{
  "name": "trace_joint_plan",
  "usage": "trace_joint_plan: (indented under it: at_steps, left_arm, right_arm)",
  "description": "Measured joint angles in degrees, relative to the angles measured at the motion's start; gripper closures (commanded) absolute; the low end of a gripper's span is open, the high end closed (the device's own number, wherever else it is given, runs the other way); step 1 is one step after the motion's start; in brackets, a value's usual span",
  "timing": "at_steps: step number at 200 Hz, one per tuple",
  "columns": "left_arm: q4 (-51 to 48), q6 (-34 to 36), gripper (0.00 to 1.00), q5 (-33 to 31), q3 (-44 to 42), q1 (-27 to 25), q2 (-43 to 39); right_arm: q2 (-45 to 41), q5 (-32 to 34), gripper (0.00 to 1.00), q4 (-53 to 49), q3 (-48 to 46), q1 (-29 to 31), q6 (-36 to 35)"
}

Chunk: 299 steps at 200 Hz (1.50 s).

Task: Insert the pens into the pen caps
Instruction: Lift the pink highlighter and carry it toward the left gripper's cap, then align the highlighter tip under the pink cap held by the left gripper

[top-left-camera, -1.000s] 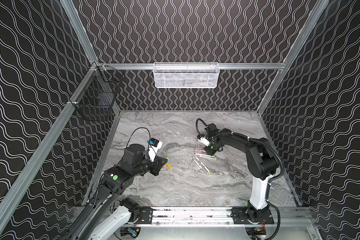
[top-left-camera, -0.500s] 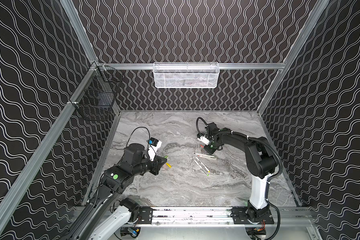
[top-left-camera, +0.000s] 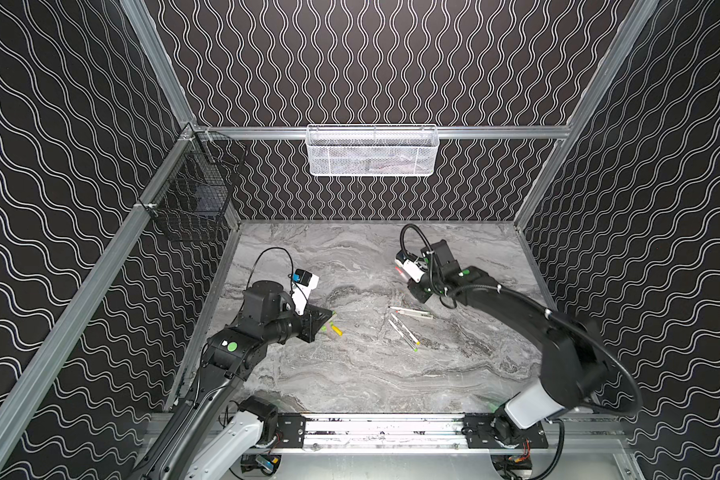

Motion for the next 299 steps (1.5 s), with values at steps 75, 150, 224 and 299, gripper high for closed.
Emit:
trace_joint_plan:
  at_steps: [75,150,224,299]
  left_arm:
    - [12.09,-1.97,1.0,11.43,0.66,0.83,5.7]
    - [15.98,-2.45,1.0,23.65,1.27,1.49,5.62]
    - [16.0,-1.29,1.0,24.98,0.83,1.79,4.96]
    - [16.5,-1.31,1.0,24.94,0.42,3.04,4.24]
  right_arm:
    - [-18.64,-14.03,1.0,16.2,-20.44,16.92,11.52]
    - [-20.44,-16.17,1.0,25.11,-23.74,22.86,15.34]
    - [-20.15,-17.38,1.0,27.17,-23.65,24.2,15.87]
    - [-20.5,-17.44,1.0,28.52,-23.65,24.57,15.8]
